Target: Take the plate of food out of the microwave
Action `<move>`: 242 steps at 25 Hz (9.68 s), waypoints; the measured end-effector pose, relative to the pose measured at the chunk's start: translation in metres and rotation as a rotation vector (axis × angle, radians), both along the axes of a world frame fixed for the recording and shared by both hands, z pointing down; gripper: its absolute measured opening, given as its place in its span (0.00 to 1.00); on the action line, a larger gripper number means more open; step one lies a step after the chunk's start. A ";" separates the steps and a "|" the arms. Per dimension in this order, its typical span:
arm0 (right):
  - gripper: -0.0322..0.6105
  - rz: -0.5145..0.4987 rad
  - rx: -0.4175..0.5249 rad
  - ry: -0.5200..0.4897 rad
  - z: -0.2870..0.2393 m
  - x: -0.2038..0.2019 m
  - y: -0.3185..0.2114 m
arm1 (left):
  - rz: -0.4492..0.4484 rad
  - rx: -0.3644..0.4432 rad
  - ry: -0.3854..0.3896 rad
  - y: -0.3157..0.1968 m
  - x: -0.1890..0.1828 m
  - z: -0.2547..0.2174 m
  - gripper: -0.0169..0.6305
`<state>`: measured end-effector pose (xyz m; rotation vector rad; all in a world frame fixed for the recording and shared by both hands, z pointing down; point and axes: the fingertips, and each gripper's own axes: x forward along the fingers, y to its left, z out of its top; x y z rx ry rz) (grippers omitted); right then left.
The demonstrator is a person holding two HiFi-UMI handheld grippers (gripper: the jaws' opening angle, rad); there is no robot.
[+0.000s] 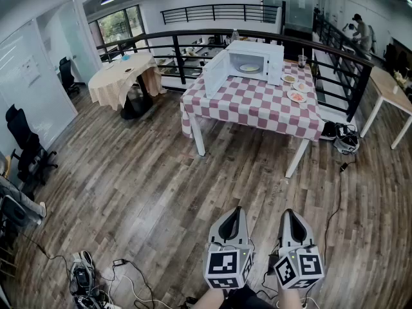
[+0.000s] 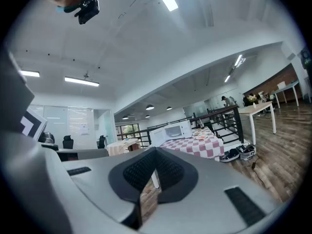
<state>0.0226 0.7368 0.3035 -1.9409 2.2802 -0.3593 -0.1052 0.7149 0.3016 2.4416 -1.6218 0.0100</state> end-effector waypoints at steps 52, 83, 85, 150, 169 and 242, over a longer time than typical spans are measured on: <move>0.04 -0.027 -0.044 -0.049 0.040 0.023 -0.208 | -0.009 -0.067 -0.029 -0.203 0.029 0.039 0.05; 0.04 -0.092 -0.053 -0.004 0.041 -0.037 -0.398 | -0.062 -0.080 0.011 -0.386 -0.022 0.049 0.05; 0.04 -0.100 -0.051 -0.003 0.041 -0.035 -0.413 | -0.077 -0.081 0.010 -0.400 -0.023 0.050 0.05; 0.04 -0.004 -0.084 -0.029 0.042 0.056 -0.846 | -0.006 -0.126 -0.010 -0.844 0.059 0.049 0.05; 0.04 0.051 -0.139 -0.041 0.070 0.047 -0.893 | 0.050 -0.204 0.023 -0.900 0.052 0.082 0.05; 0.04 -0.063 -0.379 -0.192 0.172 0.116 -1.047 | -0.183 -0.695 0.946 -1.123 0.149 0.186 0.09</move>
